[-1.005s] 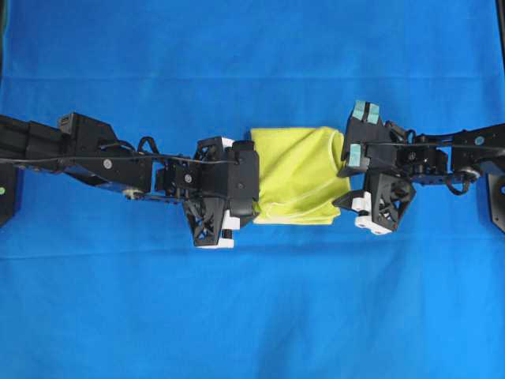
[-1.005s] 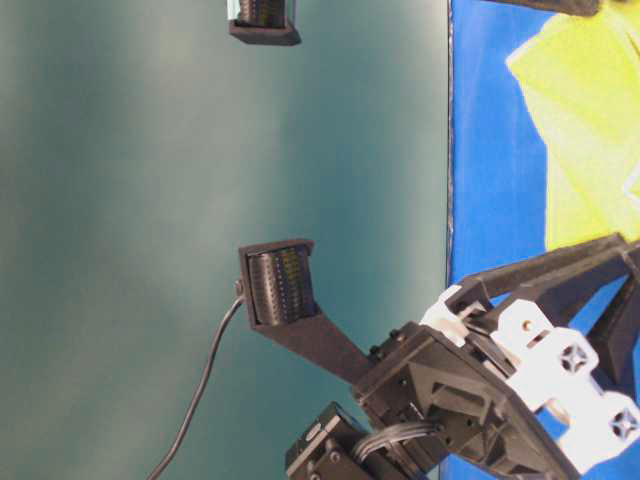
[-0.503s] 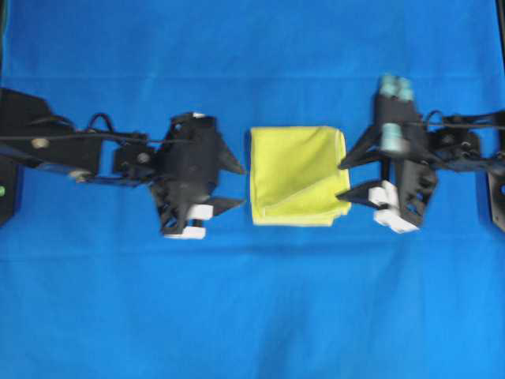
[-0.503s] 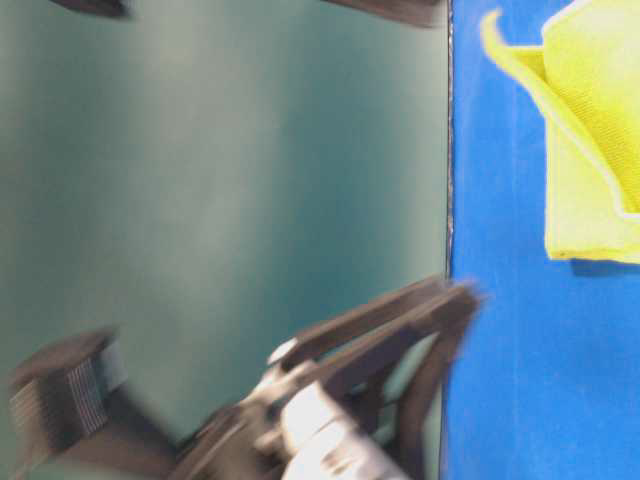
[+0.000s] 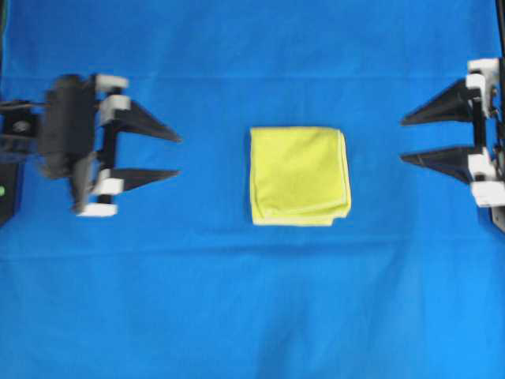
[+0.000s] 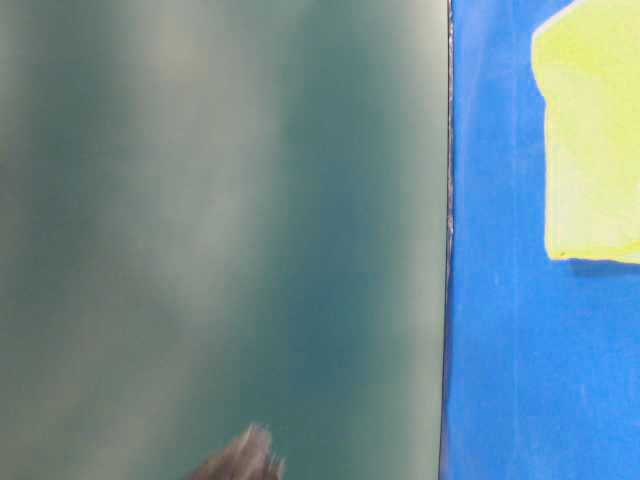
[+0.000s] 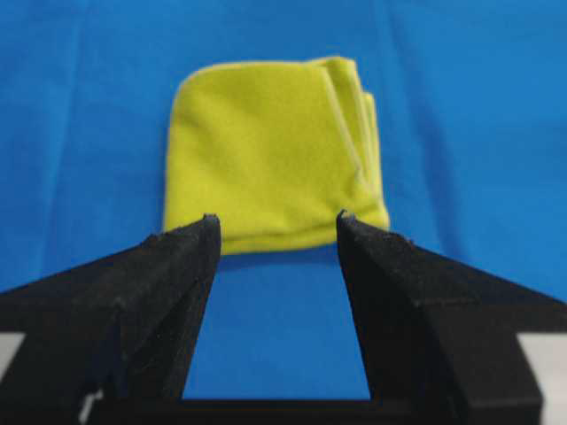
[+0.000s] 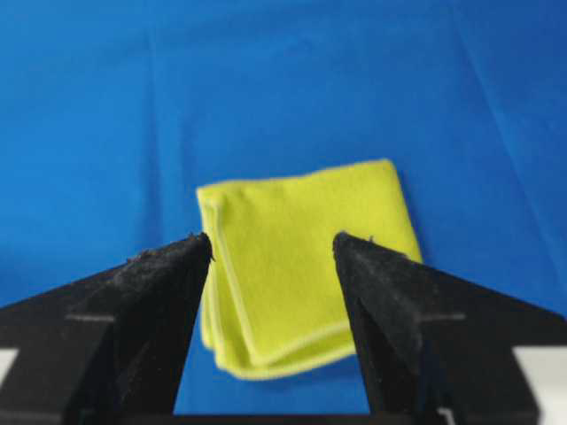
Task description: Fold the yellow towel.
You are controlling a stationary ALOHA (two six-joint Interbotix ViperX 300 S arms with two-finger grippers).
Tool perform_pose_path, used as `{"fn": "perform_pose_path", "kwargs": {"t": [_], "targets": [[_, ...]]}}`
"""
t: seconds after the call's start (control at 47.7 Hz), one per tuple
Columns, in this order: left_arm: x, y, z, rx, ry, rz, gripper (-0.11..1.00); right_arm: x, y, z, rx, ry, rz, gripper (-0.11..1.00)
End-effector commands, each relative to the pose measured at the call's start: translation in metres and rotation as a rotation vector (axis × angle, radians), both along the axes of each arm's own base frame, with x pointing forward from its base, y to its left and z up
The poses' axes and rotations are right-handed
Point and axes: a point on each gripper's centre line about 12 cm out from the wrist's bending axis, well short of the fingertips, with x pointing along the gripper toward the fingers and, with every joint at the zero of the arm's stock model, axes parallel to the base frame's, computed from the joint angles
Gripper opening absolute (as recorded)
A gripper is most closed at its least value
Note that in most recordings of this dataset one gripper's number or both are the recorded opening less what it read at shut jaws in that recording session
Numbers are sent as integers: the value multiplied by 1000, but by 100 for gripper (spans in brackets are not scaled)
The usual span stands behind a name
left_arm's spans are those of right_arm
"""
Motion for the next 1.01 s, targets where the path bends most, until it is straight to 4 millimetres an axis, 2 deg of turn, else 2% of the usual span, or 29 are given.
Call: {"fn": "perform_pose_path", "kwargs": {"t": [0.0,0.209,0.44,0.607,0.984], "targets": [[-18,1,11,1,-66,3,53,-11,-1,0,-8,-38,-9,61],[-59,0,-3,-14,-101,7,52,-32,-1,-26,-9,-124,-27,61],[-93,0,-29,-52,-119,16,52,-37,-3,-54,24,-163,-56,61],[-102,0,-36,-75,-119,20,52,-34,-4,-61,28,-145,-61,61],[-103,0,-39,-77,-110,21,52,-34,-4,-61,28,-145,-61,61]]}}
